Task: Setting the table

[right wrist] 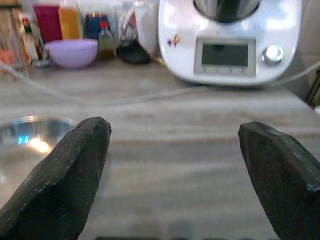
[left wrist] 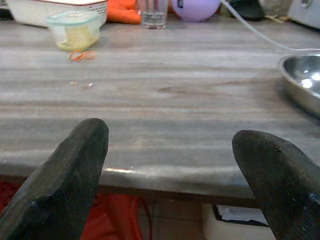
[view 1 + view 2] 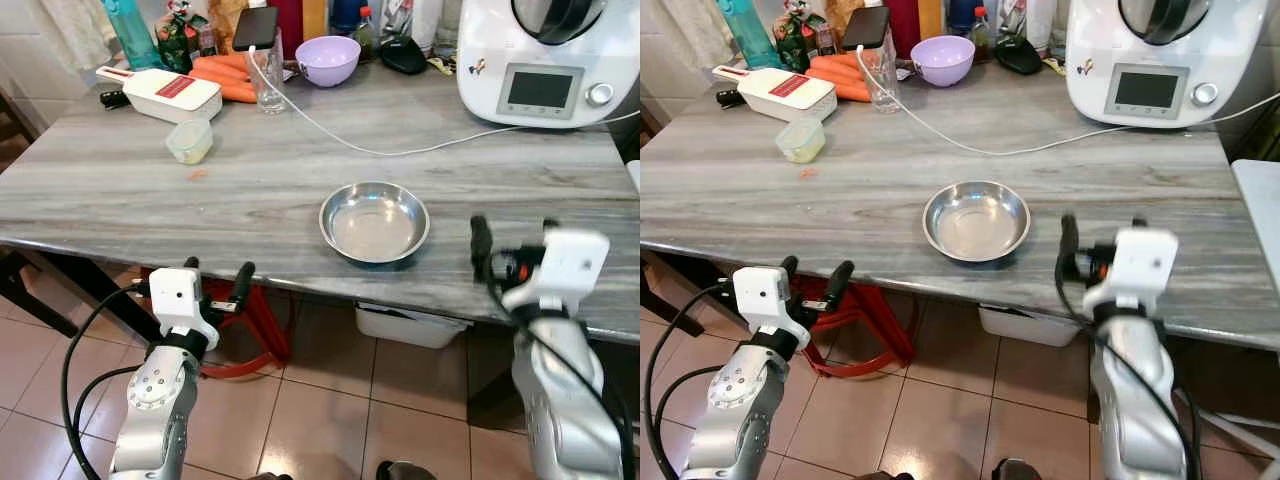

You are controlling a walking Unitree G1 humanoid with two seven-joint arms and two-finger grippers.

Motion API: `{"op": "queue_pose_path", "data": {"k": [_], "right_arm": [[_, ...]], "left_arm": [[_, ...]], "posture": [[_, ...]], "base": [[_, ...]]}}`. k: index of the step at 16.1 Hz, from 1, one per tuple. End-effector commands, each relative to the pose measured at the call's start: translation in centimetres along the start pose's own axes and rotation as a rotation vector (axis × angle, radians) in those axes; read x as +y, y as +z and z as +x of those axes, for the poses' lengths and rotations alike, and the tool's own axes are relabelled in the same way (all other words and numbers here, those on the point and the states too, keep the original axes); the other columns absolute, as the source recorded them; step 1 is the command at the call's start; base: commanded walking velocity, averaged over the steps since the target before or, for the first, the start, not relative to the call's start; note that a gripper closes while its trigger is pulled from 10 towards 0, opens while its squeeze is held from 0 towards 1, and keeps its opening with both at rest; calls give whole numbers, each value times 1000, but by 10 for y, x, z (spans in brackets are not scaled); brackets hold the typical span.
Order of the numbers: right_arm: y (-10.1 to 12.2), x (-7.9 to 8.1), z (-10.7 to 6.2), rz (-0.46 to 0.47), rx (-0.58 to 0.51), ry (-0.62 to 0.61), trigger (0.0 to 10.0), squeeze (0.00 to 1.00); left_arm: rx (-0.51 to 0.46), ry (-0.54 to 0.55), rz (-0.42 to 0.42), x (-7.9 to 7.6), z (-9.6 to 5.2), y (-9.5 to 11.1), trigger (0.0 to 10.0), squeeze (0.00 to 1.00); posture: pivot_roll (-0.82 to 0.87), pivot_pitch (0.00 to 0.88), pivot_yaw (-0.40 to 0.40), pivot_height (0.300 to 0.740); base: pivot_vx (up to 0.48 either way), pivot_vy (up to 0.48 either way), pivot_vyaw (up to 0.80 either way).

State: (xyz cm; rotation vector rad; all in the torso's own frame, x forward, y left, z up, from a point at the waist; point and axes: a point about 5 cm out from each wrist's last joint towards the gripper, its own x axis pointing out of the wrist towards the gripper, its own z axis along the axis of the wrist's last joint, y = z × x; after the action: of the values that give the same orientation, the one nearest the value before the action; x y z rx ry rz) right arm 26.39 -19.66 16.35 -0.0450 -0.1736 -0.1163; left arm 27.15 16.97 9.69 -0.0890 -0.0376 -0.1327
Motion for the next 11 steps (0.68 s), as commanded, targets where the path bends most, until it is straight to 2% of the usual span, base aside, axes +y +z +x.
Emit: {"op": "queue_pose_path", "data": {"k": [1,5,6,7,8,11], "right_arm": [[6,3,-5,5,-17,-1,10000,1000],[9,10,-15,33,-1,-20,10000,1000],[7,14,-19,47,15,-17,10000,435],[6,18,-20,44,20,-2,10000,0],[6,19,-20,49,28,-3,10000,0],[5,19,-19,48,38,-6,10000,0]], "left_arm": [[33,45,12,7,-1,-5,10000,0],[41,81,-2,8,5,-5,10000,0],[40,89,0,8,6,-5,10000,0],[40,90,0,8,6,-5,10000,0],[40,91,-1,7,7,-4,10000,0],[40,103,4,8,7,-4,10000,0]], "posture": [[-98,129,76,740],[-99,121,80,740],[-96,122,81,740],[-95,126,81,740],[-95,126,81,740],[-91,128,80,740]], "base": [[0,0,0],[0,0,0],[0,0,0],[0,0,0],[0,0,0],[0,0,-765]]}}
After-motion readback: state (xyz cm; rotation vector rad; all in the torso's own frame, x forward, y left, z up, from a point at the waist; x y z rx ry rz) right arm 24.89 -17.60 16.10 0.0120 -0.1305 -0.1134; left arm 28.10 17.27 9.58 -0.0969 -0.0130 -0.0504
